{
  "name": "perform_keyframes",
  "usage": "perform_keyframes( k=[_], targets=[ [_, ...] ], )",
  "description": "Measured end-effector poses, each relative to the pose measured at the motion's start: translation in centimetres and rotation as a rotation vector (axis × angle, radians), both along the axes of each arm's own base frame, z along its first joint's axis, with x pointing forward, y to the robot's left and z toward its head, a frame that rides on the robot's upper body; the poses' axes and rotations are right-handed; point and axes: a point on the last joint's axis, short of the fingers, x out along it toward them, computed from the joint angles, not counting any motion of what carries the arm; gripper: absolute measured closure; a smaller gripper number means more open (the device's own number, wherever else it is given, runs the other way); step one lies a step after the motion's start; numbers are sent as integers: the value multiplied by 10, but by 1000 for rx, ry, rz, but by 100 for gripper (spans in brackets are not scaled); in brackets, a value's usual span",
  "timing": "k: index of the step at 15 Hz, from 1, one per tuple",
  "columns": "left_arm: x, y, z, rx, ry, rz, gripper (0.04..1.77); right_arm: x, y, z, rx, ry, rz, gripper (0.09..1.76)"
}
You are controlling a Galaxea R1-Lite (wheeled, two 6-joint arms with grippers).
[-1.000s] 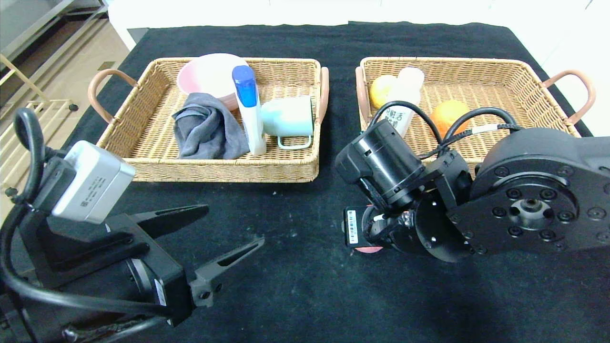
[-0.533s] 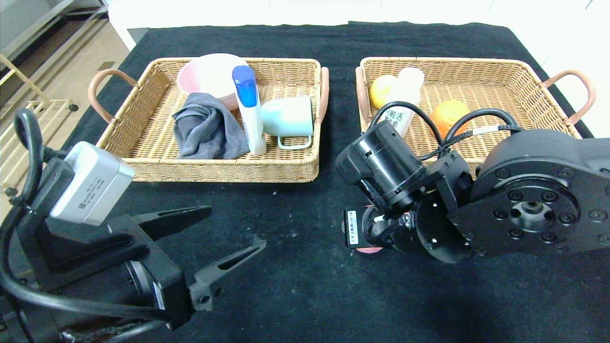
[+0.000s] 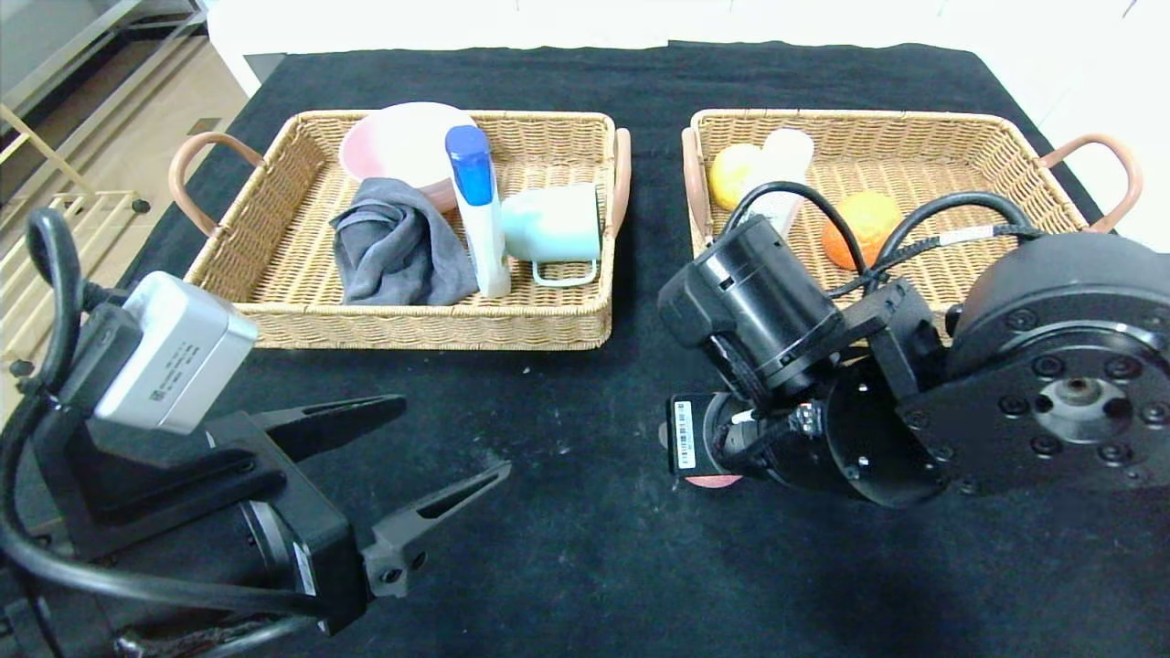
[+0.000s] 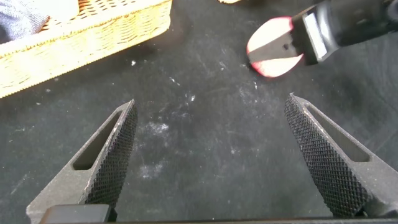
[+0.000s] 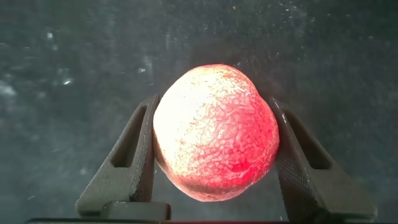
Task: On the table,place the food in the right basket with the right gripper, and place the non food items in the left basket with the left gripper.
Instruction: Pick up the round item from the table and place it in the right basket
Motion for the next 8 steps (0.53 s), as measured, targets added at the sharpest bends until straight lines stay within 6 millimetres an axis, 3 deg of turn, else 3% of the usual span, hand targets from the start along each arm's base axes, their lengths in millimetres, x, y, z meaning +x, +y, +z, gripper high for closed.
perform_keyframes(
  k=[8],
  targets=[
    [2, -1, -2, 8, 9, 2, 9, -21, -39, 33, 79, 10, 6, 71]
  ],
)
